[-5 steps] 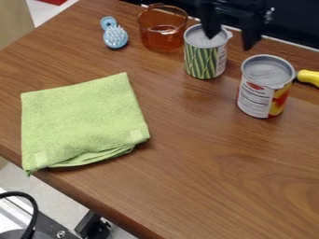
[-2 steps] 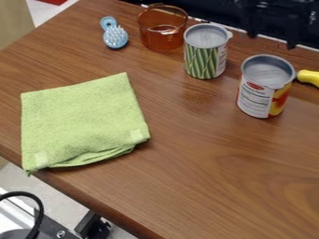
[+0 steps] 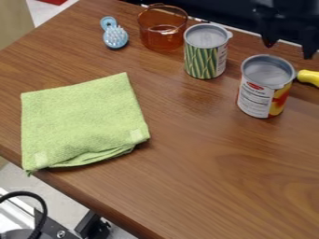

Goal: Moved the can on the bottom right of the table

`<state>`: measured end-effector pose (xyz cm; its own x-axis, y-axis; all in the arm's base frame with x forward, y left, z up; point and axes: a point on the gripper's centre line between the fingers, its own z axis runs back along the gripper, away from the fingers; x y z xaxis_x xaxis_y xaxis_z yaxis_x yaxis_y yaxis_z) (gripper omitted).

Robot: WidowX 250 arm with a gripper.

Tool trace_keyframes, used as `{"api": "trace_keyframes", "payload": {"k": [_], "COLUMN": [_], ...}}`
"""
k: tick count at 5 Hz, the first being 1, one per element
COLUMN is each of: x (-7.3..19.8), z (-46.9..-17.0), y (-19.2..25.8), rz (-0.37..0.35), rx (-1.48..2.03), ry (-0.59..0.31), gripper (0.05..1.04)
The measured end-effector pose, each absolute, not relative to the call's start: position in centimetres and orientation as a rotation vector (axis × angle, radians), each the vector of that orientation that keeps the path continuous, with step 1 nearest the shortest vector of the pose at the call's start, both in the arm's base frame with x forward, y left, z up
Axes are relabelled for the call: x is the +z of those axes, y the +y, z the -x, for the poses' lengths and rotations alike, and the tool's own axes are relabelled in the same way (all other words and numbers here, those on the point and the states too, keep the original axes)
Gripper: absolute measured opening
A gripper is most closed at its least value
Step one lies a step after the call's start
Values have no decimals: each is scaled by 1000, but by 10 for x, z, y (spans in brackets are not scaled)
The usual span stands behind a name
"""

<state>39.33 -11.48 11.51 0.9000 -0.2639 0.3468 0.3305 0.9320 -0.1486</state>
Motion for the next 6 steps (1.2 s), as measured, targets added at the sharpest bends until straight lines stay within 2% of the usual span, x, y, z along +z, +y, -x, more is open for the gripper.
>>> {"api": "trace_keyframes", "payload": {"k": [1,2,5,6], "x": [111,101,71,75], "z": [-396,-397,-369,-358], "y": [-116,-117,-105,-102], "rz": [205,186,79,87], "rx": [-323,-317,-283,-271], "ry": [-360,-347,-240,-213], "gripper": [997,997,997,997]}}
